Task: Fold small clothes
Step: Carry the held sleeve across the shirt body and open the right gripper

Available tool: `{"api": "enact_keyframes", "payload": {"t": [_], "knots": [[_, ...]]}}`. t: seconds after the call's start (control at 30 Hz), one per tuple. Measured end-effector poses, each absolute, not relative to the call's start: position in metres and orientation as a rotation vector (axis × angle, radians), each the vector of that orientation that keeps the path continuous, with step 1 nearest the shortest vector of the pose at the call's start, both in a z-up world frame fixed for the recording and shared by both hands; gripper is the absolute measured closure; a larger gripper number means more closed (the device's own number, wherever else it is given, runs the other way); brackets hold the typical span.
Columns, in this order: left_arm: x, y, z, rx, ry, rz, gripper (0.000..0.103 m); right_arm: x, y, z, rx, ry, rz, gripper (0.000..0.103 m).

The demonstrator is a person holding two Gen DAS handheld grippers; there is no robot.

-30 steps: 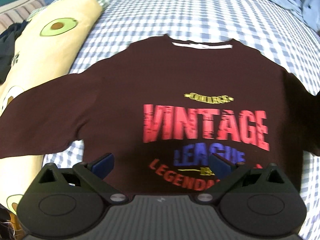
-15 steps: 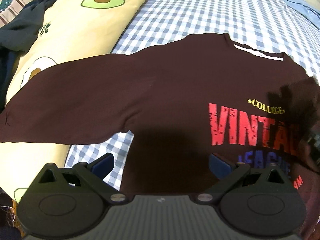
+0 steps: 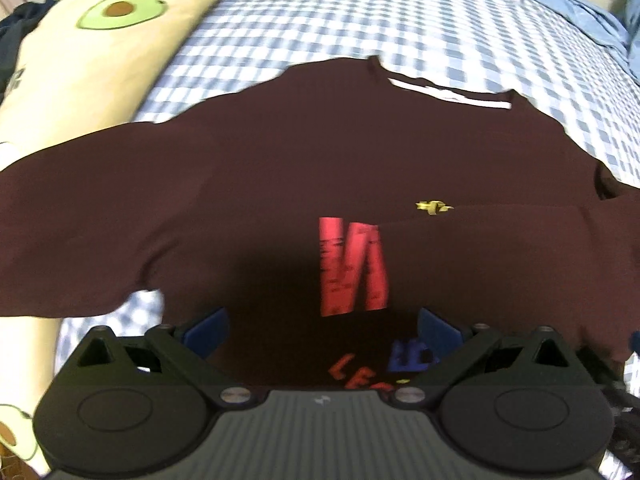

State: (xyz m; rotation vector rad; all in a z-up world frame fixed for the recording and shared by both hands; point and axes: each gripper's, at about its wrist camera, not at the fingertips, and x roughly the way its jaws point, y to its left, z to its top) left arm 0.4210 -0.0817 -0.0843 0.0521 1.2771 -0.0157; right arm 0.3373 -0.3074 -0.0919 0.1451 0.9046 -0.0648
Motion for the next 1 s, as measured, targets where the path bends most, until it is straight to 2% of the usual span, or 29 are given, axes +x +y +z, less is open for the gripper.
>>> {"api": "enact_keyframes", "payload": {"t": [0.13, 0.33, 0.4, 0.57, 0.6, 0.67, 0.7, 0.83, 1.0], "knots": [[0.427, -0.105, -0.099, 0.105, 1.286, -0.008, 0.001, 0.332, -0.360, -0.089, 0.148, 0.880, -0.183, 0.006], [0.431, -0.126, -0.118, 0.144, 1.308, 0.030, 0.001, 0.358, -0.444, -0.100, 0.268, 0.868, -0.305, 0.006], [0.433, -0.130, -0.125, 0.153, 1.315, 0.052, 0.001, 0.374, -0.470, -0.104, 0.317, 0.852, -0.308, 0.007], [0.438, -0.134, -0.140, 0.153, 1.335, 0.100, 0.001, 0.420, -0.505, -0.117, 0.357, 0.867, -0.221, 0.017], [0.439, -0.135, -0.142, 0.157, 1.337, 0.109, 0.001, 0.429, -0.509, -0.121, 0.352, 0.875, -0.200, 0.022], [0.441, -0.138, -0.145, 0.163, 1.340, 0.123, 0.001, 0.443, -0.513, -0.128, 0.341, 0.889, -0.162, 0.054], [0.441, -0.140, -0.146, 0.166, 1.340, 0.129, 0.001, 0.448, -0.516, -0.130, 0.334, 0.904, -0.146, 0.076], [0.444, -0.150, -0.152, 0.173, 1.341, 0.140, 0.001, 0.450, -0.531, -0.130, 0.336, 0.897, -0.149, 0.091], [0.447, -0.170, -0.161, 0.181, 1.352, 0.124, 0.001, 0.441, -0.562, -0.140, 0.437, 0.903, -0.211, 0.092]]}}
